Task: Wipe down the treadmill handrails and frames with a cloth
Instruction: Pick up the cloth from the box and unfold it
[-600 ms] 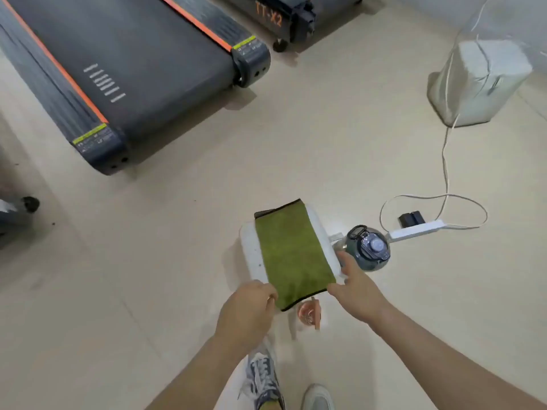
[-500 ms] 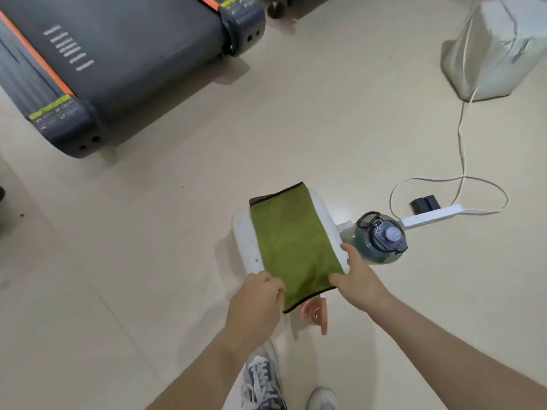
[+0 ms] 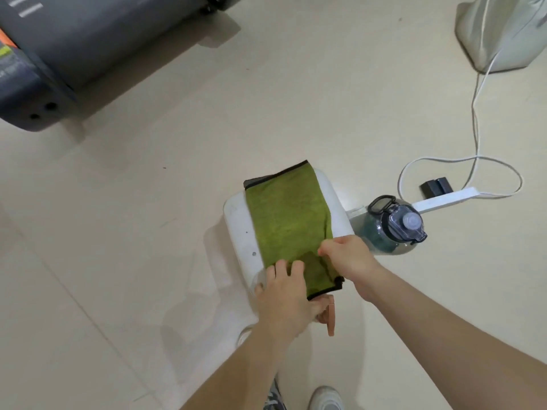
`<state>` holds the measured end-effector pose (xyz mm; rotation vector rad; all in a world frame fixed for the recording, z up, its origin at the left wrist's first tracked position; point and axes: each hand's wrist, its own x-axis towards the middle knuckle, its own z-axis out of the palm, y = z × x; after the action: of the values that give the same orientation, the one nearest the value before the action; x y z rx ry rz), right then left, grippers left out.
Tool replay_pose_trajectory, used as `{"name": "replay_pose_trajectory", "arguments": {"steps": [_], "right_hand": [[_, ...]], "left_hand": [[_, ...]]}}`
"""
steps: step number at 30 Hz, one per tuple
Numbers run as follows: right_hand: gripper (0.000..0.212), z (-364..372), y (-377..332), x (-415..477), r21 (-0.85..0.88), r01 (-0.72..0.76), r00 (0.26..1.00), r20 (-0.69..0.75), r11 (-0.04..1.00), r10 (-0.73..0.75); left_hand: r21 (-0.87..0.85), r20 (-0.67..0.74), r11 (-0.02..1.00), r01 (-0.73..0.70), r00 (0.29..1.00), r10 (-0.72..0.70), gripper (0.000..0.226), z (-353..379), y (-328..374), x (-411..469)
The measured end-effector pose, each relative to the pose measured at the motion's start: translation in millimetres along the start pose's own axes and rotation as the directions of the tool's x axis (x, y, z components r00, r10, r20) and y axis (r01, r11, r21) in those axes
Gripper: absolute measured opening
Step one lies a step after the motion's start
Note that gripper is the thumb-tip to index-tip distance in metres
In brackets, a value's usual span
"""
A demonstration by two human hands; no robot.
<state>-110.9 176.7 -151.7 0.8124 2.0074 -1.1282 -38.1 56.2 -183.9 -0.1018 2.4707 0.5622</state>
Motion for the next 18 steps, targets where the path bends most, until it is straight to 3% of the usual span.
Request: {"name": "replay_pose_trajectory", "arguments": {"steps": [2, 5, 6, 8, 9, 11, 13, 15, 18], "right_hand": [[0.008, -3.5, -6.7, -11.0, -0.099, 0.012, 1.0, -0.002, 0.995, -0.013], [0.062, -8.4, 12.7, 6.5, -0.367, 0.057, 0.998, 0.008, 0.929, -0.057], [0.068, -5.5, 21.1, 15.3, -0.393, 0.046, 0.999, -0.002, 0.918, -0.051], [0.055, 2.6, 36.2, 29.2, -0.389, 0.019, 0.995, -0.08, 0.921, -0.054], [0.041, 6.2, 39.9, 31.1, -0.323, 0.004, 0.992, -0.115, 0.947, -0.044], [0.008, 12.6, 30.4, 23.9, -0.009, -0.027, 0.994, -0.104, 1.0, 0.026], [0.015, 12.7, 3.7, 5.0, 0.294, -0.103, 0.995, 0.03, 0.95, 0.098], [0.022, 6.9, -31.3, -20.5, 0.484, -0.145, 0.984, 0.16, 0.863, 0.075], [0.023, -12.3, -92.1, -79.8, 0.6, -0.127, 0.966, 0.255, 0.79, -0.038]], "left_hand": [[0.016, 0.072, 1.0, -0.023, 0.997, 0.022, 0.054, -9.3, 6.2, -4.1], [0.068, 0.101, 0.996, -0.055, 0.994, 0.048, 0.051, -7.7, 6.2, 7.9], [0.065, 0.081, 0.996, -0.053, 0.996, 0.048, 0.054, -0.9, 1.3, 14.9], [0.087, 0.07, 0.994, -0.071, 0.995, 0.065, 0.064, 10.1, -4.3, 19.9], [0.098, 0.059, 0.992, -0.08, 0.996, 0.074, 0.068, 13.4, -5.8, 19.4], [0.035, 0.019, 0.996, -0.084, 0.996, 0.084, 0.067, 15.7, -5.2, 16.0], [-0.204, -0.091, 0.974, -0.094, 0.993, 0.077, 0.05, 7.8, 1.5, 6.2], [-0.567, -0.221, 0.82, -0.075, 0.973, -0.063, 0.022, -20.3, 8.3, -9.2], [-0.893, -0.248, 0.441, -0.087, 0.914, -0.322, 0.019, -104.9, 19.9, -44.8]]}}
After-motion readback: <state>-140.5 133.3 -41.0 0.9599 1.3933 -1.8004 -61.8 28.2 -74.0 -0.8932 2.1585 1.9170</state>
